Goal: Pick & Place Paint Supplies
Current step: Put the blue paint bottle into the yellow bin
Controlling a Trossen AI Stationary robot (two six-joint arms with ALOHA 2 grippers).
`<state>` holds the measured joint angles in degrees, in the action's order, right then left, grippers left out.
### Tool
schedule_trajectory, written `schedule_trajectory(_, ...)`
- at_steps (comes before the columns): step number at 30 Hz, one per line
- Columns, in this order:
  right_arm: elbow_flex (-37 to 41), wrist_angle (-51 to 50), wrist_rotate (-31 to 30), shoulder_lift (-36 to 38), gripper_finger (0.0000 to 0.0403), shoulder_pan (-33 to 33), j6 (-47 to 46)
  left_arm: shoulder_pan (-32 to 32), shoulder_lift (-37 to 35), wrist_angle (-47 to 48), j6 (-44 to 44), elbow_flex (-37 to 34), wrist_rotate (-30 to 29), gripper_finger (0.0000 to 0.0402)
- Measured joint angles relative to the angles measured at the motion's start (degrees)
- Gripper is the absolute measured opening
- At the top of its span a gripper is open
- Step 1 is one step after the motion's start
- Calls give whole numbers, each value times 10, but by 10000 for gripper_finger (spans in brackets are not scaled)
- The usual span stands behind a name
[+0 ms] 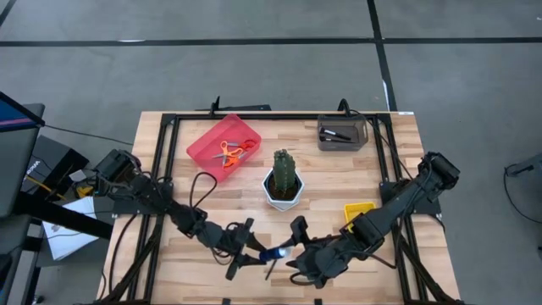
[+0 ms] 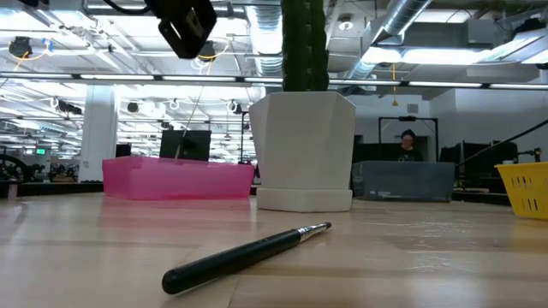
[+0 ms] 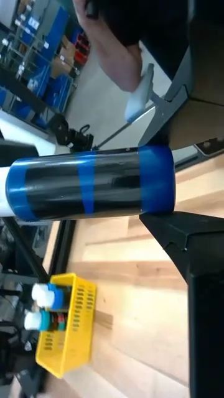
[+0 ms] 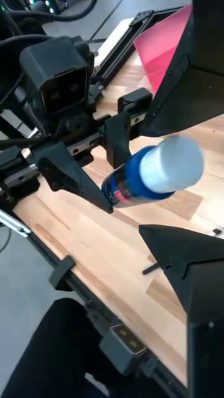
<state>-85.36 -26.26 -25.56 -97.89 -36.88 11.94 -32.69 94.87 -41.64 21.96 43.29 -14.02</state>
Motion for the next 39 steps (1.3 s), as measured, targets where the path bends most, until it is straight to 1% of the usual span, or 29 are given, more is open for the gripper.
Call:
schedule_trajectory(8, 0, -21, -1, 0, 240, 0, 0, 7, 0, 9, 9, 0, 6, 143)
schedule_trajectory(30, 0, -31, 0, 0, 238, 14, -15, 7, 0, 9, 8, 0, 9, 143)
schedule_trajectory(34, 0, -32, 0, 0, 215, 14, -21, 7, 0, 9, 8, 0, 9, 143)
schedule_trajectory(39, 0, -33, 0, 0, 160, 14, -21, 7, 0, 9, 8, 0, 9, 143)
